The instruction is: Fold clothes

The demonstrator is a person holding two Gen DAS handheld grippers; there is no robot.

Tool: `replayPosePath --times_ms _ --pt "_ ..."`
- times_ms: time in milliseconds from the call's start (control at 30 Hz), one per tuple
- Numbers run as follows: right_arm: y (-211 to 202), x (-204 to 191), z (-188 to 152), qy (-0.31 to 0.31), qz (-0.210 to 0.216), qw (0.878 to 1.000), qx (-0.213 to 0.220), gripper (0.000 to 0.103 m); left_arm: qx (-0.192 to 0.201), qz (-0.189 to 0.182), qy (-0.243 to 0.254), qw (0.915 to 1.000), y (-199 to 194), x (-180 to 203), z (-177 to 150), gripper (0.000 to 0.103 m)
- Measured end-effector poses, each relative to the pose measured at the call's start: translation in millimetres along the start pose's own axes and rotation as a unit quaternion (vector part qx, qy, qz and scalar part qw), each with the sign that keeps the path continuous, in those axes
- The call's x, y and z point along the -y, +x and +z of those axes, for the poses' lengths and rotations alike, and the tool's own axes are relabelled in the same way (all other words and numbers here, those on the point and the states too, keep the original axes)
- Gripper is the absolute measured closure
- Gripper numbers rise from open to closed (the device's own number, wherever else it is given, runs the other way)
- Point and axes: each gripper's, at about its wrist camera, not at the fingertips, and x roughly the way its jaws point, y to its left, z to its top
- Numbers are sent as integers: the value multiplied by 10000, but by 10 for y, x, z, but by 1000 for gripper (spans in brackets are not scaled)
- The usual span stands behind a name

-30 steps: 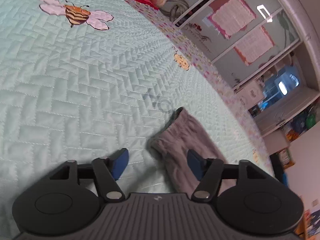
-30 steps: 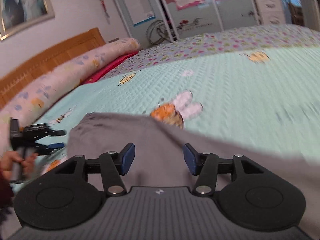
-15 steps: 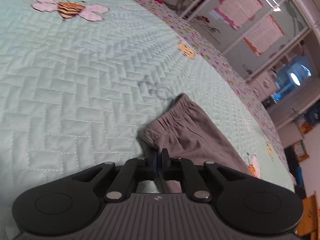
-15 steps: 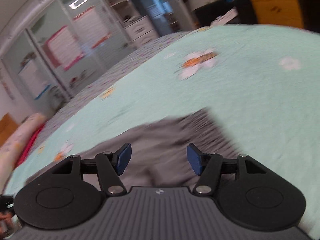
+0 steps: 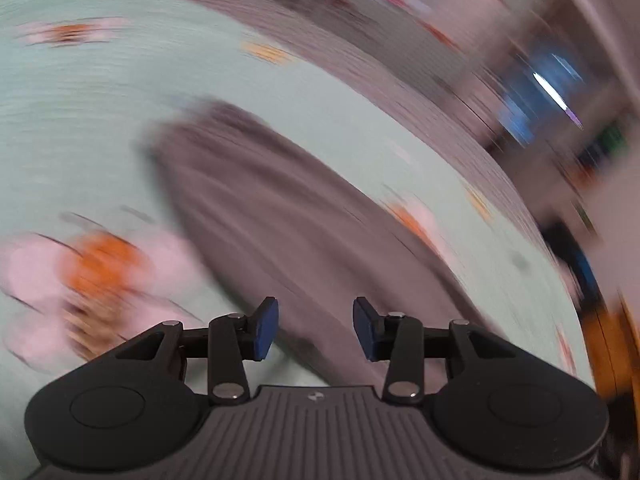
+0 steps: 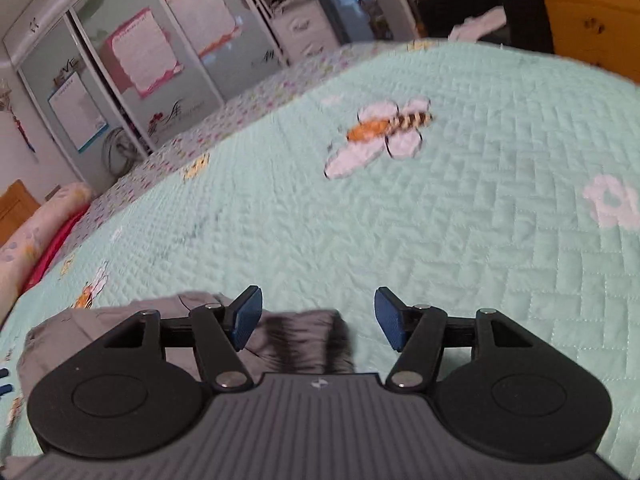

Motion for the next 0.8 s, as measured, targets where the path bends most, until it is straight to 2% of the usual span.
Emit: replayPosePath --times_ms 67,133,200,267,300,367,400,433,533,600,667,733,800 --pt "58 57 8 -87 210 9996 -167 35 -244 -391 623 9970 44 440 -257 58" --pt "77 63 11 -226 536 9978 -321 28 -448 -766 1213 9886 87 881 -518 58" --pt "102 45 18 -479 709 9953 -451 25 -573 -1139 1827 9749 117 1280 -796 57" --pt "129 21 27 -761 844 9918 -575 25 -649 -1417 2383 9586 154 1625 -1080 50" --pt "143 9 31 -902 912 9897 -637 26 -661 -1506 2631 9507 176 1768 -1225 50" --pt "116 -33 24 -1147 886 9870 -694 39 -661 -1483 2820 9456 254 1903 -1457 50" --pt "109 -61 17 -1279 834 9858 -706 55 -680 -1507 2836 9446 290 1916 -1550 50" --pt "84 -81 9 -1358 780 9854 -665 59 -700 -1533 2848 9437 326 1927 -1643 50" --pt "-42 -43 5 -1337 419 9896 -338 64 -698 -1435 2774 9474 430 1803 -1827 50" --pt "-35 55 -1 -1188 250 9920 -355 64 -473 -1535 2702 9493 390 1714 -1896 50" --pt "-34 139 1 -1031 387 9930 -419 62 -410 -1575 2692 9492 383 1668 -1917 49" --pt "-91 155 49 -934 514 9936 -375 52 -404 -1652 2647 9492 393 1661 -1929 45" --pt "-235 78 132 -975 405 9944 -63 45 -377 -1702 2664 9480 397 1666 -1956 43"
